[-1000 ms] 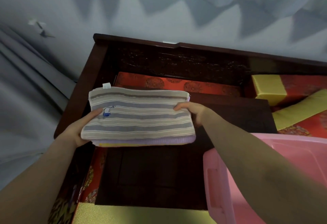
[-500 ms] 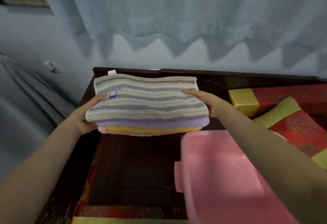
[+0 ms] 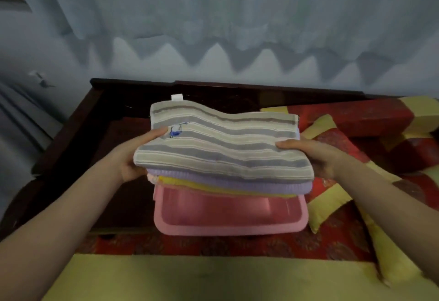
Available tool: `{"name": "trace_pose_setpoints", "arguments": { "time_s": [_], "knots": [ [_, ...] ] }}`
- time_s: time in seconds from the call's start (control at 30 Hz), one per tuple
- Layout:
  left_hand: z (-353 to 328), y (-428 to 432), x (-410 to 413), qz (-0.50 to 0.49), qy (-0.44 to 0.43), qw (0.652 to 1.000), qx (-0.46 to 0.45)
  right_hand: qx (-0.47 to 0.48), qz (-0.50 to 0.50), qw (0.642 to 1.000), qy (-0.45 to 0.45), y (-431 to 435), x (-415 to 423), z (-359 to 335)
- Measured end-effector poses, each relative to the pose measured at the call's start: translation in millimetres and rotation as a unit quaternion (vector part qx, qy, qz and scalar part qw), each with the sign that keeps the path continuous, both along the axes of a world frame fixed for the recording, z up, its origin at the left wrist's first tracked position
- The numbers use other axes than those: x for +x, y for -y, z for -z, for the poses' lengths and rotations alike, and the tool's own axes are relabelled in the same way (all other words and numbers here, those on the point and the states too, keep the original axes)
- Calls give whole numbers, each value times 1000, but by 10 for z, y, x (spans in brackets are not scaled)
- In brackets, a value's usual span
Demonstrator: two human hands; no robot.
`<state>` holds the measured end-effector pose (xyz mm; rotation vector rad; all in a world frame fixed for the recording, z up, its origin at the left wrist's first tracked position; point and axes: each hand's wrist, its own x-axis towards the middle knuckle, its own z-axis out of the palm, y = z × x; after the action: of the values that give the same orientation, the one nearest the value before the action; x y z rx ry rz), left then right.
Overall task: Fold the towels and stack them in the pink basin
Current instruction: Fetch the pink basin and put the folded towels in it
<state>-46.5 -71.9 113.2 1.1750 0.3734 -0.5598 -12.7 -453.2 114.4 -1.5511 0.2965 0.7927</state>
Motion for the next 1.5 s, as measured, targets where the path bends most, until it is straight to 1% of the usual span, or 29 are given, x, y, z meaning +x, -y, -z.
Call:
{"name": "trace_pose_setpoints", "arguments": {
  "time_s": [0.13,0.23,0.3,0.4,0.57,0.63,0.67,0.7,0.73,0.77,0.8,0.83,0.87,0.9,0.93,0.97,1.0,1.07,1.1,1.13,1.17,1.2,1.23,1.27,1.33,1.4,1.5],
  "knots": [
    [340,326,-110,0,-31,993,113,-9,8,1000,7,50,-150,291],
    [622,525,-94,2,-44,986,160,-40,35,999,12,-172,-182,571],
    [814,627,-80,11,-51,984,169,-53,42,998,1,-302,-207,802],
    [1059,648,-50,-17,-85,982,167,-46,62,997,-19,-410,-198,1066],
    [1283,680,-80,-35,-139,969,201,-79,69,992,-71,-427,-194,1270],
    [1316,726,-61,-34,-135,962,234,-101,82,989,-64,-396,-152,1312],
    [1311,747,-49,-30,-120,956,268,-126,80,987,-51,-395,-134,1329],
    [1299,766,-31,-15,-93,943,320,-174,65,982,-28,-414,-127,1324],
    [1280,790,-29,7,-59,920,388,-235,35,971,9,-435,-127,1319],
    [1259,810,-35,36,-14,886,463,-299,-4,952,66,-448,-131,1333],
    [1228,823,-66,60,48,844,531,-354,-62,923,139,-440,-135,1361],
    [1208,820,-121,85,126,797,585,-414,-131,876,211,-426,-159,1323],
    [1180,809,-191,114,212,740,628,-466,-195,817,277,-396,-174,1296],
    [1161,781,-244,146,285,677,663,-496,-253,763,329,-366,-185,1256],
    [1139,757,-290,174,334,621,687,-494,-309,728,362,-337,-188,1240],
    [1157,722,-314,202,363,573,707,-482,-358,712,364,-321,-198,1215],
    [1149,709,-347,228,381,527,725,-471,-396,705,353,-301,-202,1230],
    [1180,683,-379,279,415,440,746,-481,-443,699,289,-268,-249,1278],
    [1204,674,-390,303,425,405,751,-496,-446,701,253,-257,-274,1315],
    [1226,665,-404,328,422,383,754,-508,-441,704,229,-252,-294,1356],
    [1261,649,-411,345,415,369,757,-518,-436,704,215,-249,-306,1393],
    [1287,634,-408,364,389,363,764,-524,-434,703,208,-252,-313,1430],
    [1314,623,-390,389,347,355,776,-529,-435,701,200,-255,-319,1468],
    [1339,624,-364,415,298,340,789,-533,-437,698,192,-261,-321,1510],
    [1404,648,-296,462,223,307,802,-552,-446,681,182,-300,-330,1586],
    [1486,707,-239,492,183,297,798,-580,-453,652,182,-349,-354,1637],
    [1628,795,-188,513,152,298,790,-611,-456,622,178,-403,-373,1708]
  ]
}}
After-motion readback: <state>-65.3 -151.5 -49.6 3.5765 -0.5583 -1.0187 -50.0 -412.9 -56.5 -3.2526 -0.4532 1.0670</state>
